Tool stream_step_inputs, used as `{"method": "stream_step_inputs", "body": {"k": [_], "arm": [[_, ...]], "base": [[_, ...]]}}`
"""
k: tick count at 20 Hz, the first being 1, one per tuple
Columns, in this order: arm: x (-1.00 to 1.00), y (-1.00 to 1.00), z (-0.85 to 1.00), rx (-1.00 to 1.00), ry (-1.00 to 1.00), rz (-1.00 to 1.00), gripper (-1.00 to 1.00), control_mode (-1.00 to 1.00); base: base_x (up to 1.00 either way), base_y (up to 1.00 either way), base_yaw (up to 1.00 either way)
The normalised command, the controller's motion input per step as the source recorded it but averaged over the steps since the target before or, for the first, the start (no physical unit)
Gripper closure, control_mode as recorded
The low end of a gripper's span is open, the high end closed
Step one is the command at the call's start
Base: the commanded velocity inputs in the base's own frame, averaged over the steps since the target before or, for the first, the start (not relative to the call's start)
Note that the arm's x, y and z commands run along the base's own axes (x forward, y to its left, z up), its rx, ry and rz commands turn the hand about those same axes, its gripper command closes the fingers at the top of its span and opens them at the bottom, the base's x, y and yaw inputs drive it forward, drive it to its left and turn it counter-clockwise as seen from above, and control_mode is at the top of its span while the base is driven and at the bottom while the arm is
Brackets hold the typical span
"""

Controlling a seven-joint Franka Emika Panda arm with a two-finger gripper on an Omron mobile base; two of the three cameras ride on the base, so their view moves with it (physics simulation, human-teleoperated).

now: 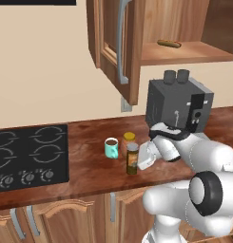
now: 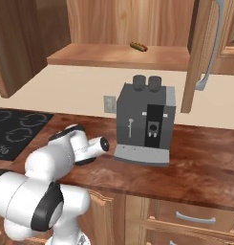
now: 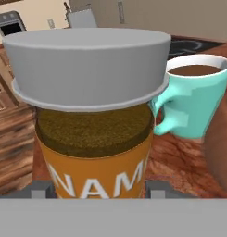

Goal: Pick the cinnamon and honey bottle from the cabinet and place them next to the mug.

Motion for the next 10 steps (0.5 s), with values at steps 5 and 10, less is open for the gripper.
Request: {"method": "stream_step_inputs", "body": {"k": [5,10], "arm": [[0.0,0.09,0.0,0.0,-0.1,0.0,1.0,-1.0],[0.12,0.12,-0.01,-0.01,-0.07,0.0,1.0,-1.0]], "base": [[0.0,0.0,0.0],[0.0,0.0,0.0]]}}
